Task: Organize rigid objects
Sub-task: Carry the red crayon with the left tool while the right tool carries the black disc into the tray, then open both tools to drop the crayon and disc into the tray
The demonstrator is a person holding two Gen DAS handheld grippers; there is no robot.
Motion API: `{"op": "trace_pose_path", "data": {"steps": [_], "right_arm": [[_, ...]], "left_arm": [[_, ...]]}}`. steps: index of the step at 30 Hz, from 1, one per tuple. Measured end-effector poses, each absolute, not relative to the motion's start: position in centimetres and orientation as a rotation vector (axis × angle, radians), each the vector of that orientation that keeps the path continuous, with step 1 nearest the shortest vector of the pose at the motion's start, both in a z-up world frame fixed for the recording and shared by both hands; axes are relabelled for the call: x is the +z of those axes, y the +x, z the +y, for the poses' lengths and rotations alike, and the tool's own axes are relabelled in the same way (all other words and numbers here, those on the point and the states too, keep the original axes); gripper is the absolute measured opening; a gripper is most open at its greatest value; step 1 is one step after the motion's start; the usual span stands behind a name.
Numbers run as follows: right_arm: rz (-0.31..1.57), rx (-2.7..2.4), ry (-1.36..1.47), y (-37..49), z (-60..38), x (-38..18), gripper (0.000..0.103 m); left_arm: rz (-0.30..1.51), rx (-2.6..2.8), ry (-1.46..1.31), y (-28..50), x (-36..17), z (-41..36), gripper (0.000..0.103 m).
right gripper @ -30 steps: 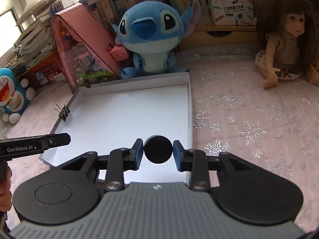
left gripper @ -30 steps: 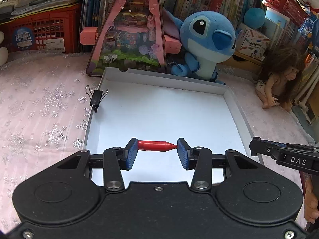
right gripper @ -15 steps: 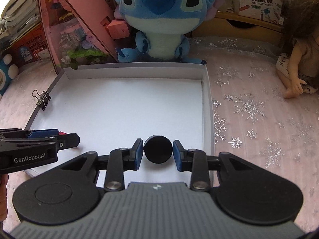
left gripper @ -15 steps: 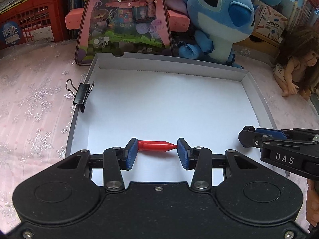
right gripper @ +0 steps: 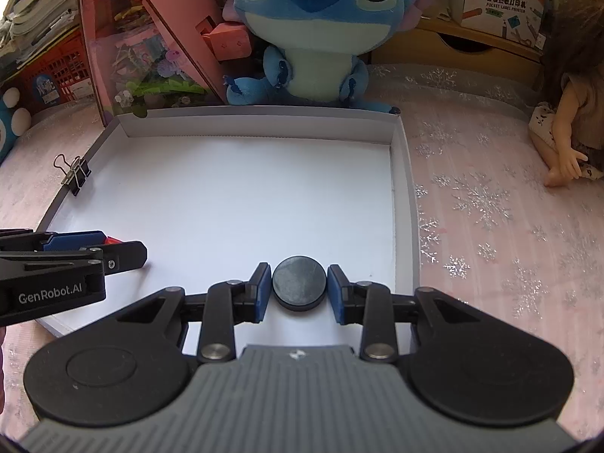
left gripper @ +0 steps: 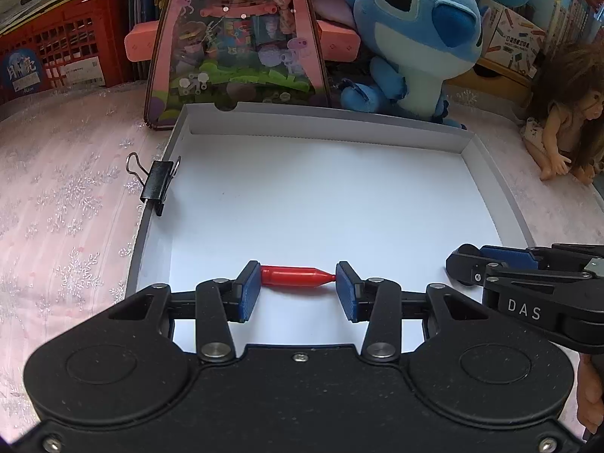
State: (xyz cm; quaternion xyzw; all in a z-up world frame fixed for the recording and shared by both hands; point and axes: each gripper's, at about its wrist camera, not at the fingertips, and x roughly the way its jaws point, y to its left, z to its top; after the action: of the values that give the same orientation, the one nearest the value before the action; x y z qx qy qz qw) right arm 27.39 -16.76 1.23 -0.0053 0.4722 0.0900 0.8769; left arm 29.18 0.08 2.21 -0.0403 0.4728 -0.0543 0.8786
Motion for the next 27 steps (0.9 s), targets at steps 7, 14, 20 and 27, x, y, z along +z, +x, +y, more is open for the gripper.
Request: {"op": "trace_pose_path", "data": {"steps": [7, 14, 20, 27], "right_arm": [[0.959, 0.182, 0.000, 26.8, -16.9, 1.5, 0.047], [0.859, 0.167, -0.045, 24.5, -17.0, 3.2, 0.062], [0.755, 0.202, -0.078, 20.7, -16.8, 4.8, 0.074], [0.648, 0.249, -0.054, 15.6, -17.7, 5.5, 0.085]], "left_arm": [[0.983, -0.129, -0.069, 28.6, 2.4, -0.2, 0.041], [0.915, -0.138, -0.069, 26.2, 3.9, 0.6, 0.050], [0.842, -0.173, -0.073, 22.3, 5.2, 1.2, 0.067], [0.765, -0.206, -0.043, 16.5, 5.4, 1.3, 0.082]]}}
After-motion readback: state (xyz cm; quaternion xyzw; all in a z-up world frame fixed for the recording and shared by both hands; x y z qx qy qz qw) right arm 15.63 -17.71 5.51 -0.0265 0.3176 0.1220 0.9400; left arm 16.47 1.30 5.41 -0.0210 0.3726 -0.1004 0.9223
